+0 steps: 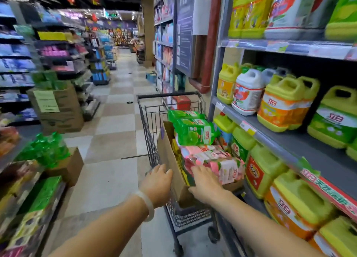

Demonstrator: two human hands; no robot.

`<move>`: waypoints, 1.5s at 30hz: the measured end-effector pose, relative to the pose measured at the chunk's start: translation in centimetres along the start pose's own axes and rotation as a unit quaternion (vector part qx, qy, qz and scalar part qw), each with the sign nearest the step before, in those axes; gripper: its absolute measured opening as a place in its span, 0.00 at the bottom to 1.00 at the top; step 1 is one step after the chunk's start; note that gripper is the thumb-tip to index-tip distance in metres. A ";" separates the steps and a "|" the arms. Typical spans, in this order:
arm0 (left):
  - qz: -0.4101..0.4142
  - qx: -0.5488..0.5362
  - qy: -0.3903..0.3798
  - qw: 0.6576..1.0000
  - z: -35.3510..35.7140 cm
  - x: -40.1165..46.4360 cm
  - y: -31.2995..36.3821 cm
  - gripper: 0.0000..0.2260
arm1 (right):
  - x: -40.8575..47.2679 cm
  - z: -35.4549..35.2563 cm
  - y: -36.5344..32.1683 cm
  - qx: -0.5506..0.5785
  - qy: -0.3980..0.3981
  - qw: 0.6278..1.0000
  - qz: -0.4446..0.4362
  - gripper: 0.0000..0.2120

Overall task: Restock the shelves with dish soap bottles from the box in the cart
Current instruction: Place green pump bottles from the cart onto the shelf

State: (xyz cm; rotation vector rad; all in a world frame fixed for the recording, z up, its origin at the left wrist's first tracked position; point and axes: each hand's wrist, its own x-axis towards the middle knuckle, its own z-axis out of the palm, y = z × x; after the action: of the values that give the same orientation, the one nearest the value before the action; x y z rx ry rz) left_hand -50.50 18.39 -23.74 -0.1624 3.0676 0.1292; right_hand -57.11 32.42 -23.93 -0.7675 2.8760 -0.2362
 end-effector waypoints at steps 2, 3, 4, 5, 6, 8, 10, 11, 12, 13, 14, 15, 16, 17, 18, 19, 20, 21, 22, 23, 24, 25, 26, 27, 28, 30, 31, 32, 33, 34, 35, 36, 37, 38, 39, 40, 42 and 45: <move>0.021 0.000 -0.004 1.000 -0.4 4.1 -1.7 0.28 | 3.7 -0.3 0.0 0.003 -0.002 1.000 0.019 0.28; 0.034 0.001 -0.008 0.999 -0.7 6.4 -2.5 0.27 | 5.6 -0.6 0.0 0.003 -0.003 1.000 0.030 0.28; 0.047 0.005 -0.008 0.999 -1.1 8.6 -3.2 0.26 | 7.5 -0.8 0.1 0.005 -0.003 0.999 0.041 0.27; 0.058 0.007 -0.007 0.998 -1.7 10.7 -3.8 0.26 | 9.2 -1.1 0.2 0.008 0.000 0.999 0.049 0.26; 0.068 0.012 -0.002 0.998 -2.4 13.0 -4.4 0.25 | 11.0 -1.4 0.4 0.015 0.007 0.998 0.056 0.25; 0.083 0.024 -0.002 0.996 -3.3 17.2 -4.9 0.24 | 13.8 -1.6 1.0 0.035 0.012 0.997 0.072 0.26; 0.102 0.040 -0.013 0.994 -3.5 20.9 -4.8 0.24 | 16.0 -1.4 1.9 0.036 0.000 0.995 0.097 0.27; 0.110 0.045 -0.020 0.993 -3.5 22.7 -4.6 0.25 | 17.0 -1.3 2.3 0.034 -0.009 0.993 0.111 0.27; 0.120 0.048 -0.027 0.991 -3.6 24.3 -4.3 0.26 | 18.1 -1.3 2.9 0.034 -0.016 0.992 0.123 0.28; 0.129 0.050 -0.033 0.990 -3.6 25.9 -4.1 0.27 | 19.3 -1.4 3.5 0.035 -0.021 0.990 0.135 0.28; 0.137 0.052 -0.035 0.989 -3.7 27.6 -3.9 0.28 | 20.7 -1.5 4.2 0.037 -0.023 0.989 0.145 0.28; 0.143 0.053 -0.034 0.988 -3.7 29.1 -3.7 0.28 | 22.1 -1.5 5.0 0.037 -0.021 0.987 0.153 0.28; 0.147 0.056 -0.034 0.987 -3.6 30.5 -3.6 0.28 | 23.6 -1.3 5.8 0.039 -0.018 0.986 0.160 0.28; 0.148 0.056 -0.037 0.987 -3.3 31.8 -3.7 0.28 | 25.0 -1.1 6.5 0.045 -0.016 0.985 0.165 0.27; 0.145 0.058 -0.043 0.987 -3.0 33.0 -3.8 0.27 | 26.3 -0.8 7.3 0.057 -0.014 0.984 0.170 0.27; 0.143 0.061 -0.050 0.987 -2.8 34.3 -3.9 0.27 | 27.6 -0.6 7.9 0.073 -0.017 0.982 0.173 0.27; 0.142 0.063 -0.057 0.986 -2.6 35.6 -4.0 0.27 | 28.8 -0.4 8.5 0.095 -0.020 0.978 0.182 0.27; 0.142 0.061 -0.061 0.986 -2.4 36.9 -4.1 0.27 | 29.9 0.0 9.1 0.118 -0.025 0.974 0.190 0.28; 0.142 0.058 -0.064 0.986 -2.4 38.2 -4.2 0.28 | 31.0 0.4 9.8 0.142 -0.025 0.969 0.199 0.28; 0.144 0.053 -0.067 0.986 -2.4 39.4 -4.2 0.28 | 32.0 0.7 10.4 0.166 -0.028 0.964 0.207 0.28; 0.148 0.048 -0.072 0.985 -2.4 40.6 -4.2 0.29 | 32.9 1.1 11.1 0.197 -0.027 0.954 0.223 0.28; 0.152 0.043 -0.080 0.984 -2.2 41.8 -4.1 0.30 | 33.7 1.4 11.7 0.232 -0.022 0.942 0.239 0.27; 0.153 0.040 -0.096 0.983 -1.9 42.9 -4.0 0.31 | 34.5 1.9 12.2 0.275 -0.023 0.926 0.258 0.27; 0.152 0.036 -0.119 0.981 -1.6 43.8 -3.8 0.33 | 35.0 2.3 12.6 0.328 -0.021 0.904 0.273 0.26; 0.152 0.032 -0.144 0.977 -1.2 44.7 -3.7 0.34 | 35.4 2.8 12.8 0.381 -0.018 0.879 0.286 0.26; 0.164 0.029 -0.185 0.969 -0.6 46.5 -3.4 0.35 | 36.2 3.7 12.9 0.458 -0.020 0.827 0.324 0.27; 0.175 0.030 -0.195 0.965 -0.4 47.2 -3.3 0.34 | 36.6 4.4 13.0 0.488 -0.023 0.800 0.348 0.27; 0.188 0.035 -0.198 0.961 -0.1 48.0 -3.3 0.33 | 37.0 5.1 13.0 0.525 -0.027 0.767 0.368 0.29; 0.198 0.037 -0.204 0.958 0.0 48.7 -3.2 0.32 | 37.2 5.6 12.9 0.564 -0.029 0.730 0.386 0.30; 0.203 0.036 -0.215 0.955 0.1 49.4 -3.1 0.31 | 37.4 6.1 12.8 0.595 -0.030 0.696 0.402 0.28; 0.204 0.032 -0.237 0.949 0.1 50.0 -3.0 0.31 | 37.6 6.3 12.7 0.619 -0.027 0.665 0.416 0.25; 0.204 0.026 -0.260 0.943 0.2 50.7 -2.9 0.33 | 37.7 6.4 12.7 0.637 -0.026 0.639 0.430 0.22; 0.202 0.014 -0.289 0.935 0.2 51.3 -2.9 0.35 | 37.8 6.3 12.6 0.659 -0.025 0.612 0.436 0.17; 0.203 0.002 -0.314 0.927 0.3 51.7 -2.9 0.38 | 37.9 6.3 12.5 0.679 -0.023 0.588 0.439 0.11; 0.204 -0.010 -0.329 0.922 0.6 52.2 -2.9 0.41 | 38.0 6.2 12.5 0.701 -0.014 0.562 0.439 0.07; 0.208 -0.027 -0.335 0.919 1.1 52.7 -3.0 0.43 | 38.0 6.0 12.4 0.723 -0.003 0.535 0.438 0.04; 0.210 -0.049 -0.342 0.915 1.5 53.2 -3.2 0.47 | 38.2 5.8 11.8 0.749 0.026 0.490 0.446 0.05; 0.210 -0.036 -0.343 0.915 0.7 52.6 -3.1 0.40 | 38.0 5.7 10.7 0.753 0.070 0.468 0.458 0.06</move>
State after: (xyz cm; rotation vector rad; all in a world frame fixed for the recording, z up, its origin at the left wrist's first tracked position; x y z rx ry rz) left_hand -102.30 9.95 -28.41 0.4502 2.3439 0.2549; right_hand -93.73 21.73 -35.70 1.0731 1.4336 -2.0767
